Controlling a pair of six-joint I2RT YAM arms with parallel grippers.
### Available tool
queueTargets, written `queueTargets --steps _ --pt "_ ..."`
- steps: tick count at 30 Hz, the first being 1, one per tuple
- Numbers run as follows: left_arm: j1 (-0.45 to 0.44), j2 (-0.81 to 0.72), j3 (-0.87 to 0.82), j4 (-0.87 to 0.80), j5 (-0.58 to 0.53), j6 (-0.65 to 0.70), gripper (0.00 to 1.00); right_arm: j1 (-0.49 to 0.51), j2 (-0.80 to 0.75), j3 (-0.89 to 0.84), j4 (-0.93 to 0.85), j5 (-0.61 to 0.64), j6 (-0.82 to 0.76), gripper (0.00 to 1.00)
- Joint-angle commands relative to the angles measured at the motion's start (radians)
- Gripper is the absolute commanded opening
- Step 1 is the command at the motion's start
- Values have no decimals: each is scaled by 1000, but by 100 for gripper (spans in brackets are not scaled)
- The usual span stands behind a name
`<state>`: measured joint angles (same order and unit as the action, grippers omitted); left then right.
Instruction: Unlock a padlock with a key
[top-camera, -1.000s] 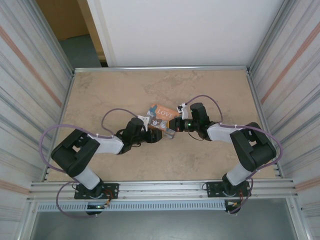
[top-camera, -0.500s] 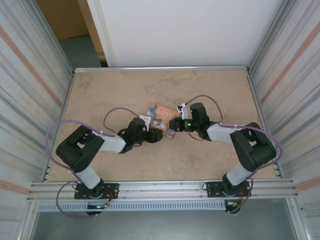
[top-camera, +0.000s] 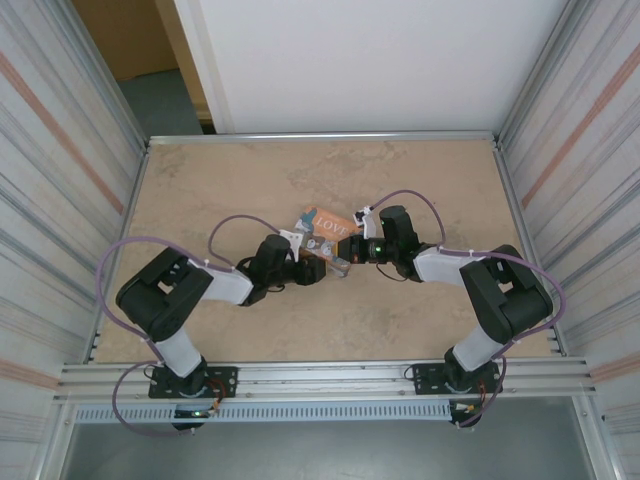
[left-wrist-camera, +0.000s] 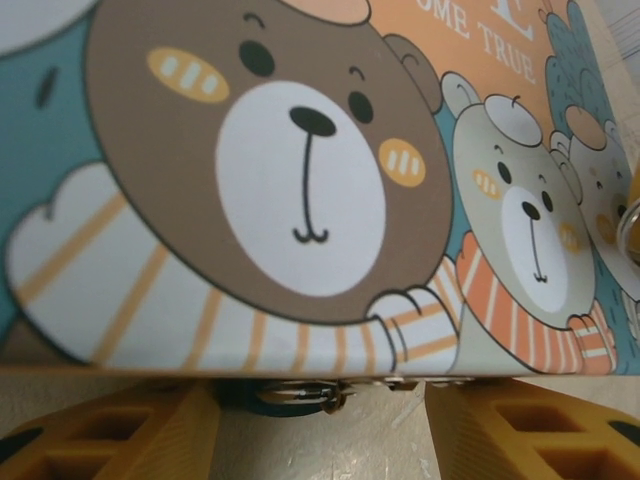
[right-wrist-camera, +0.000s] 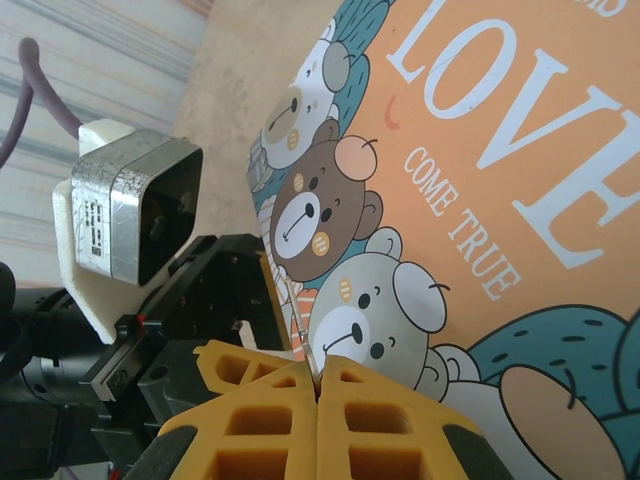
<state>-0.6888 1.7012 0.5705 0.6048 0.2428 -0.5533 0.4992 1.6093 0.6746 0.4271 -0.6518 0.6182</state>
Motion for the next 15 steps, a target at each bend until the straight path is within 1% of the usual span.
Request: queueTargets --steps 1,15 --pt "-20 26 32 37 18 -2 54 25 27 -30 -119 24 -7 0" --pt "-38 47 52 42 -26 -42 45 33 21 -28 -120 27 -6 0"
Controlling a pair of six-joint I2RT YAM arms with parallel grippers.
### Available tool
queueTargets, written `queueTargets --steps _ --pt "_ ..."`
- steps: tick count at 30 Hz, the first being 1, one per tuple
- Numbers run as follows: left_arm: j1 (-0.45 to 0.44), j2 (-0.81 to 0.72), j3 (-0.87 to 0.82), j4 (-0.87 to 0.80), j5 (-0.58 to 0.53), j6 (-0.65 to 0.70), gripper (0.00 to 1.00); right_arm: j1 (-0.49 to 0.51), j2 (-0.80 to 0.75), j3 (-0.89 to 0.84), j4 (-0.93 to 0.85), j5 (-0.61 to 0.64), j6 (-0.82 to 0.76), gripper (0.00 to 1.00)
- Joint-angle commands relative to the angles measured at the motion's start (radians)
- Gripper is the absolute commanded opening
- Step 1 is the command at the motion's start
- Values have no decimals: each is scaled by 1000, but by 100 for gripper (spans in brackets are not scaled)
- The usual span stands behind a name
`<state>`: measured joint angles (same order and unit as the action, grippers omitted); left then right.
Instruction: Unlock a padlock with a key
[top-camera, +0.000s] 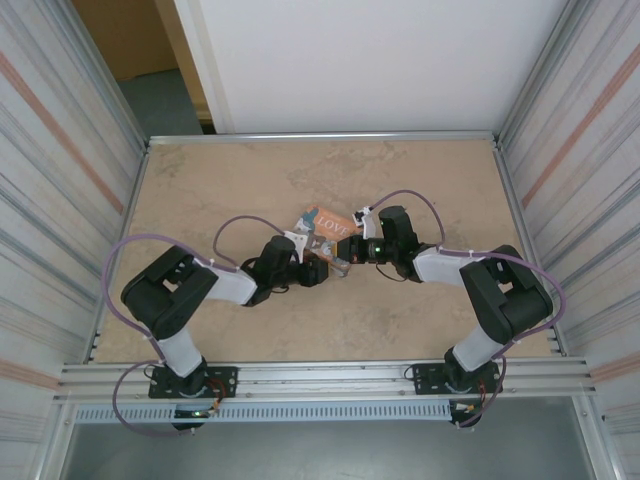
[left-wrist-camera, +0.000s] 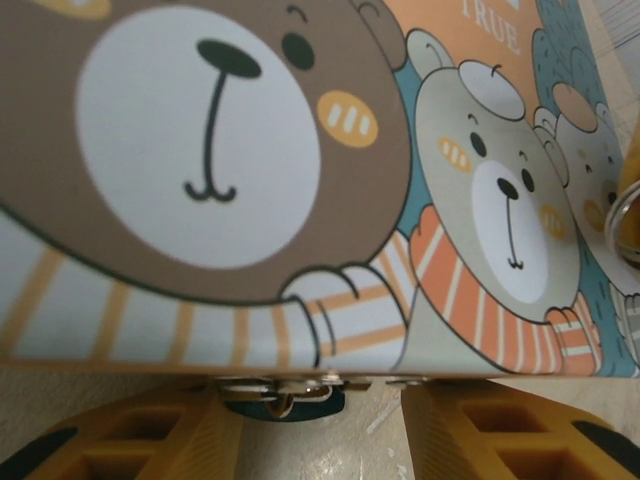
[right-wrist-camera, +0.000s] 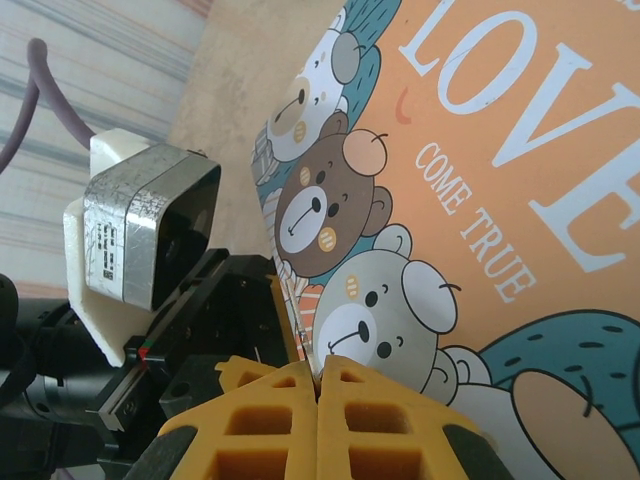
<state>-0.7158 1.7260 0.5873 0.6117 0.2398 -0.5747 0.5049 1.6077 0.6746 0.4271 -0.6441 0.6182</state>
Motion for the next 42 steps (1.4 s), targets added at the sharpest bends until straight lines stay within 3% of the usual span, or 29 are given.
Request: queueTargets --steps 1,21,29,42 --pt "-12 26 36 37 -27 -27 44 27 21 -29 -120 19 -6 0" --pt "-13 -41 4 38 -65 -67 28 31 -50 4 -181 19 -30 0" --pt "-41 -127 17 -53 -62 -110 27 31 -218 4 -307 93 -138 0" --pt "-95 -193 115 -253 -21 -188 27 39 -574 -193 -438 233 -223 0"
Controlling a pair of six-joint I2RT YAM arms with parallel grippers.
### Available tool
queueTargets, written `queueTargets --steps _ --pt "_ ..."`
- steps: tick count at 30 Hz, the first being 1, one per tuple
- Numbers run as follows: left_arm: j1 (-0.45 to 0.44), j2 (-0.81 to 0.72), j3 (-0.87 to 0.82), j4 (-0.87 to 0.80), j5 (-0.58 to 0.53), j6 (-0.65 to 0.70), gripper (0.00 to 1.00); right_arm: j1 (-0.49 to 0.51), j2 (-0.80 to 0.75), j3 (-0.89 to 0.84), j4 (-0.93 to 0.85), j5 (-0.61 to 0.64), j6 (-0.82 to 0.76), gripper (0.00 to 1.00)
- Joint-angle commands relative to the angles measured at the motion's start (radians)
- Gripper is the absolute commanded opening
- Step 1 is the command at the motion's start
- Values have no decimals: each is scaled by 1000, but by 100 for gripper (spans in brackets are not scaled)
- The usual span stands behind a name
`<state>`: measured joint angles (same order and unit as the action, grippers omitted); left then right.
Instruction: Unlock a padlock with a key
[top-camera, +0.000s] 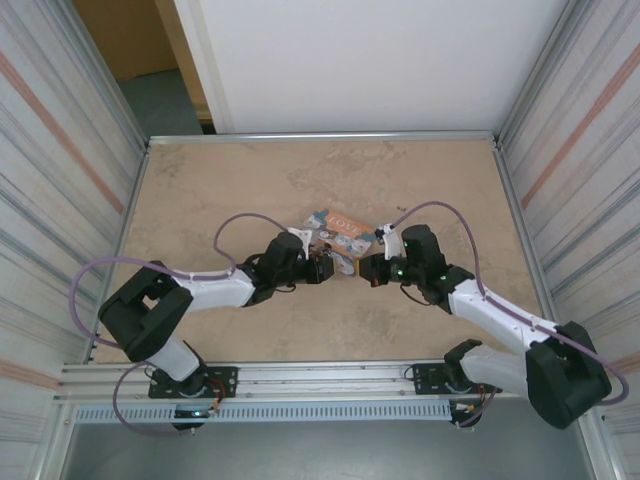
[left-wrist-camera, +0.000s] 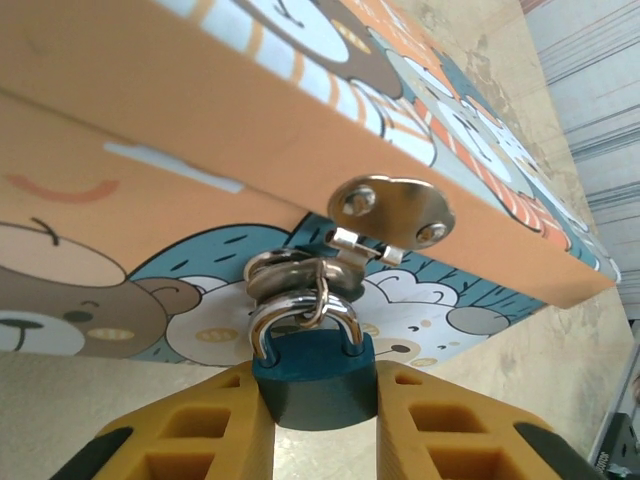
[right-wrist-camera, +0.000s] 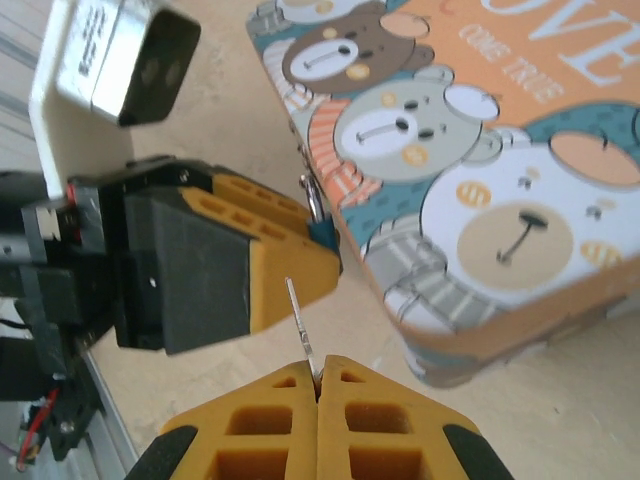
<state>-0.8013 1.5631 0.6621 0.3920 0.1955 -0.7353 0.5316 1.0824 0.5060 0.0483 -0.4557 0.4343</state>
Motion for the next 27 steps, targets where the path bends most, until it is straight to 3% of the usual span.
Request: queueTargets --steps 1,6,14,27 --pt "-11 -24 47 -38 30 -35 27 17 -63 -33 -68 53 -43 0" --pt "-10 12 65 -33 58 -99 26 79 -135 -87 -92 142 -71 0" --pt "-18 50 94 -30 78 -179 26 224 -177 -218 71 318 -24 0" --pt "-36 72 119 -38 79 -276 23 369 -63 -262 258 556 5 0"
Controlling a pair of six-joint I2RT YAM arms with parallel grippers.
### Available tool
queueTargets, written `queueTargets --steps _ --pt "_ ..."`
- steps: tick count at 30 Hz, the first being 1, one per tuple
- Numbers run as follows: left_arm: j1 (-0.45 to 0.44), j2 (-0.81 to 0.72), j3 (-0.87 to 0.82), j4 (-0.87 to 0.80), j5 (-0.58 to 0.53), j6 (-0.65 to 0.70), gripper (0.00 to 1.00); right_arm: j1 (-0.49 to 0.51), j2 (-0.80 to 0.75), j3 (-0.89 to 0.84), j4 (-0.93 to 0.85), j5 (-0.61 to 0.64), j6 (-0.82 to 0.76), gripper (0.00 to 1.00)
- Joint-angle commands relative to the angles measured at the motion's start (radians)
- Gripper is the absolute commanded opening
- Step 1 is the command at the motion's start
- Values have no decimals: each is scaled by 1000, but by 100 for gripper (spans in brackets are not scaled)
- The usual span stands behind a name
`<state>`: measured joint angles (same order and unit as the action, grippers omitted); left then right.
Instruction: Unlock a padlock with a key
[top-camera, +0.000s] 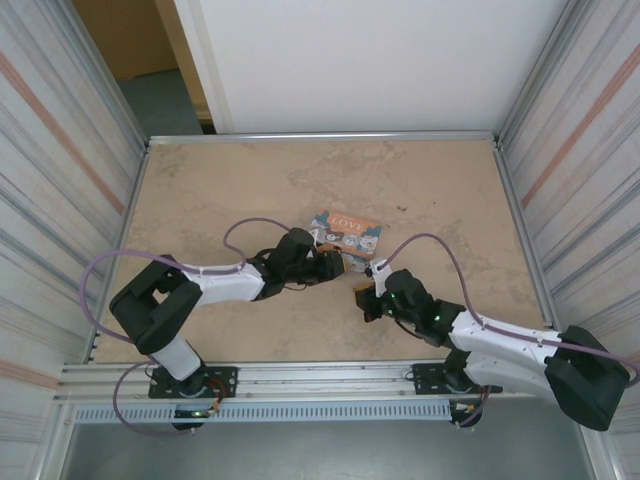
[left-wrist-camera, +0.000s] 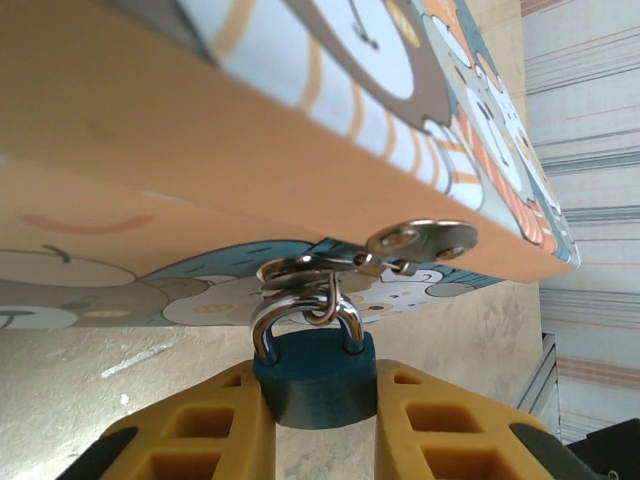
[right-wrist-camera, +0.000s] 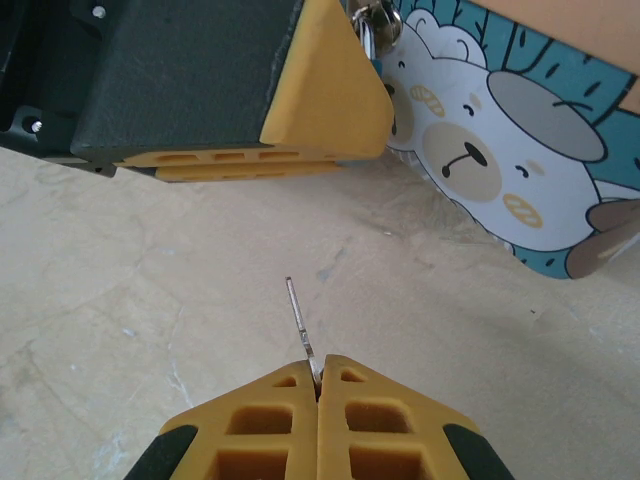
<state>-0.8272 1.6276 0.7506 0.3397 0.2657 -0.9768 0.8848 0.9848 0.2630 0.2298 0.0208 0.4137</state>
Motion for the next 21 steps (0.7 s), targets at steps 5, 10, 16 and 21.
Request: queueTargets --steps 5,10,16,21 --pt "-12 14 32 22 17 -59 23 33 98 -18 134 105 39 0" --pt "-13 18 35 24 22 -65 23 45 137 -18 177 139 45 0" --pt "-16 19 34 30 23 -80 22 48 158 -16 203 178 44 0" --pt "-18 21 37 29 23 -88 22 49 182 -6 220 189 43 0"
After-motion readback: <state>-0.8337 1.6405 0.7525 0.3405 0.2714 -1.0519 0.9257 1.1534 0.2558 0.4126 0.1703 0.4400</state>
